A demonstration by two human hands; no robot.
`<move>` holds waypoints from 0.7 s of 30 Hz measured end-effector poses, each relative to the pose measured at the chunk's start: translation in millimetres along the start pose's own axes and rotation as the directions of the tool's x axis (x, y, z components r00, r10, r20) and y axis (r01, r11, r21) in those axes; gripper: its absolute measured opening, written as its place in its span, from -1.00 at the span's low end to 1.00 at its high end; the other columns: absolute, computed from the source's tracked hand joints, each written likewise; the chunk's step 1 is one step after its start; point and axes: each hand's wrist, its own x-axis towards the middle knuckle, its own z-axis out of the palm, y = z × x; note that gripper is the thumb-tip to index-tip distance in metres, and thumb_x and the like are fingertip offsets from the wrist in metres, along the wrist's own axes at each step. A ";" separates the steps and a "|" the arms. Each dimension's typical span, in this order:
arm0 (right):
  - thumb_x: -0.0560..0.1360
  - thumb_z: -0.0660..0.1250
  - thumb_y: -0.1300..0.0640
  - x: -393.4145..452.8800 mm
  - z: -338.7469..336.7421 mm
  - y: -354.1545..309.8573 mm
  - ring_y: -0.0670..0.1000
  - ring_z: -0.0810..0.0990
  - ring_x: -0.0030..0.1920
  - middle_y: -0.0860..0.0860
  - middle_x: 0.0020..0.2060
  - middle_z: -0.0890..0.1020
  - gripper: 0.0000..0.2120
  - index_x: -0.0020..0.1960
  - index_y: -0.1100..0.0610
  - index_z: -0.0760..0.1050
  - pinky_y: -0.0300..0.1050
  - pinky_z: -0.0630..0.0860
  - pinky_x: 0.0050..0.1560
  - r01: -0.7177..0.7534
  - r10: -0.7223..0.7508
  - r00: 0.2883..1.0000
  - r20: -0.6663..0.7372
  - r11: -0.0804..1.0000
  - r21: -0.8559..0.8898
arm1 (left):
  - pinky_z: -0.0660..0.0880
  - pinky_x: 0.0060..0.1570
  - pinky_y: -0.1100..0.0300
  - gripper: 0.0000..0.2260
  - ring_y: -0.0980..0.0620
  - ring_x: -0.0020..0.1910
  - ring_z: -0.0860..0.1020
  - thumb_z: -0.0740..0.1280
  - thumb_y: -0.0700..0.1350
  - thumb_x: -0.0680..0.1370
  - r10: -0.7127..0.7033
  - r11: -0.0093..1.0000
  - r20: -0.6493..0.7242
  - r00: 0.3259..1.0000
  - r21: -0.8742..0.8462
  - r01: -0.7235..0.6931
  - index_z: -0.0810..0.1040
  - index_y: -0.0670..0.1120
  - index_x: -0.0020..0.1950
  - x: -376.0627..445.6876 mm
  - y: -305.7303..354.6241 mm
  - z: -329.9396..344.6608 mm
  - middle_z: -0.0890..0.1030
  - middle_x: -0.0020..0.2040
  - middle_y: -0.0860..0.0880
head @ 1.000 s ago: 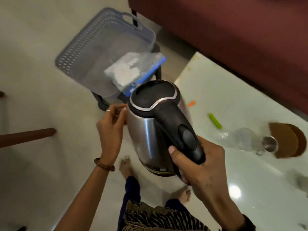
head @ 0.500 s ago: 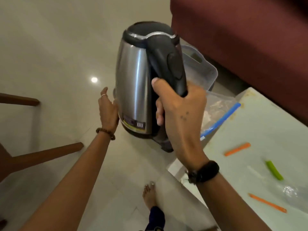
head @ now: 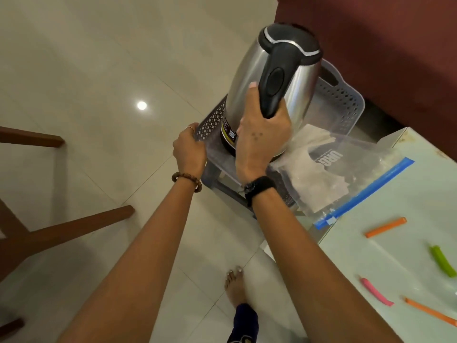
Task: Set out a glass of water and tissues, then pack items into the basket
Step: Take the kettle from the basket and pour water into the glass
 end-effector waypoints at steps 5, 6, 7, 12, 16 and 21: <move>0.41 0.33 0.02 -12.7 5.7 21.0 -0.22 0.55 -0.37 -0.19 -0.34 0.55 -0.73 -0.01 0.20 0.50 -0.19 0.62 -0.24 0.061 -0.056 0.994 0.091 0.997 -0.051 | 0.58 0.02 -0.08 -0.75 -0.16 0.00 0.61 0.23 -0.28 0.51 0.008 1.000 0.018 1.000 -0.003 -0.008 0.57 -0.13 0.14 5.9 -3.5 0.3 0.65 0.03 -0.17; 0.41 0.33 0.02 -14.9 4.8 24.6 -0.24 0.55 -0.36 -0.20 -0.31 0.55 -0.75 0.00 0.15 0.48 -0.18 0.62 -0.23 0.057 -0.050 0.992 0.118 0.997 -0.056 | 0.58 0.01 -0.08 -0.75 -0.15 -0.01 0.61 0.22 -0.29 0.52 0.009 1.000 0.018 1.000 0.006 -0.009 0.57 -0.14 0.14 6.9 -3.9 0.2 0.65 0.02 -0.17; 0.42 0.33 0.02 -16.8 4.0 28.0 -0.24 0.55 -0.35 -0.19 -0.29 0.56 -0.77 0.02 0.10 0.46 -0.15 0.63 -0.23 0.043 -0.035 0.988 0.147 0.998 -0.051 | 0.58 0.02 -0.07 -0.75 -0.15 -0.02 0.61 0.22 -0.29 0.52 0.011 1.000 0.015 1.000 0.017 -0.011 0.57 -0.14 0.14 7.3 -3.9 0.2 0.65 0.01 -0.17; 0.49 0.34 0.12 -21.9 -7.5 42.3 -0.26 0.57 -0.21 -0.12 -0.14 0.57 -0.65 0.21 0.19 0.37 -0.31 0.57 -0.06 -0.091 0.086 0.954 0.289 0.996 0.005 | 0.58 0.01 -0.04 -0.79 -0.14 -0.03 0.61 0.26 -0.23 0.53 0.036 0.999 0.013 0.999 0.019 -0.036 0.57 -0.16 0.13 4.5 -0.5 -0.2 0.65 0.00 -0.17; 0.51 0.32 0.16 -17.8 -17.9 43.6 -0.37 0.56 -0.10 -0.22 -0.05 0.55 -0.57 0.32 0.14 0.26 -0.45 0.49 -0.02 -0.137 0.137 0.884 0.447 0.990 -0.032 | 0.59 0.00 -0.04 -0.78 -0.14 -0.01 0.60 0.24 -0.18 0.55 0.071 0.997 0.013 0.997 0.038 -0.071 0.54 -0.16 0.17 -1.7 -1.4 1.7 0.64 0.04 -0.16; 0.52 0.31 0.13 -11.7 -35.2 31.1 -0.33 0.52 -0.02 -0.03 0.09 0.54 -0.55 0.35 0.18 0.26 -0.55 0.43 -0.01 -0.150 0.192 0.783 0.592 0.981 -0.120 | 0.54 0.13 -0.07 -0.67 -0.03 0.12 0.52 0.21 -0.12 0.59 0.041 0.999 0.027 0.999 -0.016 -0.041 0.37 -0.14 0.35 -18.3 -9.6 7.5 0.54 0.21 -0.12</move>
